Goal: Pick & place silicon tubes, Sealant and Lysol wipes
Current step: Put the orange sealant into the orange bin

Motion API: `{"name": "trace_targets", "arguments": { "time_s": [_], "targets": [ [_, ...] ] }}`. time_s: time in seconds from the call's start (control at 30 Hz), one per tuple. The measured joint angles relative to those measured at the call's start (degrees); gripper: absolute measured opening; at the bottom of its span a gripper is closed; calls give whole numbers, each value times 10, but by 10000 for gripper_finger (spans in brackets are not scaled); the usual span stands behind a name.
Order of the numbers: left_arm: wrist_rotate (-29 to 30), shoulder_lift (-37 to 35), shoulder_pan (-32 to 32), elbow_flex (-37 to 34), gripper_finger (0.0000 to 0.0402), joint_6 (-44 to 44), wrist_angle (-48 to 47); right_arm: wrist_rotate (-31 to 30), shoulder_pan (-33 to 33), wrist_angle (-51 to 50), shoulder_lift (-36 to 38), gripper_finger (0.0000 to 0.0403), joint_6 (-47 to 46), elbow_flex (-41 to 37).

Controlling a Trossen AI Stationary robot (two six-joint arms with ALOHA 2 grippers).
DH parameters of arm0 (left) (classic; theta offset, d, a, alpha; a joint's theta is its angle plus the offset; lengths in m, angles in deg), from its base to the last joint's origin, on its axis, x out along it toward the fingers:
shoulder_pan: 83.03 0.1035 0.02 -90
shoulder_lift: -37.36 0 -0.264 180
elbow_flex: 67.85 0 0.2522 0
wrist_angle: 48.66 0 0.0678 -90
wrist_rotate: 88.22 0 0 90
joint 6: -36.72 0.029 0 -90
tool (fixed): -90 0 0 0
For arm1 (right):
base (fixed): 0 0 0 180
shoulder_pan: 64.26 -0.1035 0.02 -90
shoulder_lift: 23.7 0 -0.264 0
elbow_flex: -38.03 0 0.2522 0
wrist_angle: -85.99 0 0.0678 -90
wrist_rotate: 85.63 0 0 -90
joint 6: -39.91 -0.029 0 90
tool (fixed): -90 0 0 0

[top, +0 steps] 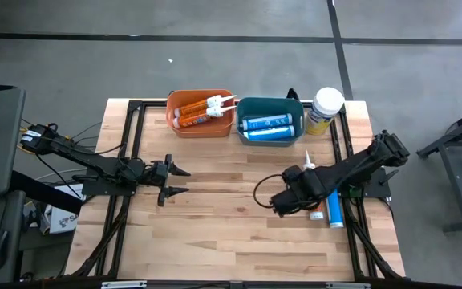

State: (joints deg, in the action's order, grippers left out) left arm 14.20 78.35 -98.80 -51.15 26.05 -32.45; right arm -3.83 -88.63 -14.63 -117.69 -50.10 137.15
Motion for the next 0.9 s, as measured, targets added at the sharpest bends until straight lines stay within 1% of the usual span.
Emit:
{"name": "trace_targets", "arguments": {
  "time_s": [0.17,0.23,0.33,0.4,0.6,0.7,0.77,0.9],
  "targets": [
    [0,0,0,0,264,0,0,-2,-7,21,0,307,-10,-2],
    [0,0,0,0,264,0,0,8,-7,60,5,307,-10,-22],
    [0,0,0,0,264,1,1,36,-5,173,27,307,-11,-99],
    [0,0,0,0,264,1,1,43,-4,228,46,307,-23,-160],
    [0,0,0,0,264,1,0,44,-3,232,131,307,-94,-288],
    [0,0,0,0,264,1,-1,52,-3,233,182,307,-127,-328],
    [0,0,0,0,264,4,-1,74,-3,233,208,307,-149,-352],
    [1,0,0,0,264,8,-1,95,1,261,229,307,-157,-399]
  ]
}}
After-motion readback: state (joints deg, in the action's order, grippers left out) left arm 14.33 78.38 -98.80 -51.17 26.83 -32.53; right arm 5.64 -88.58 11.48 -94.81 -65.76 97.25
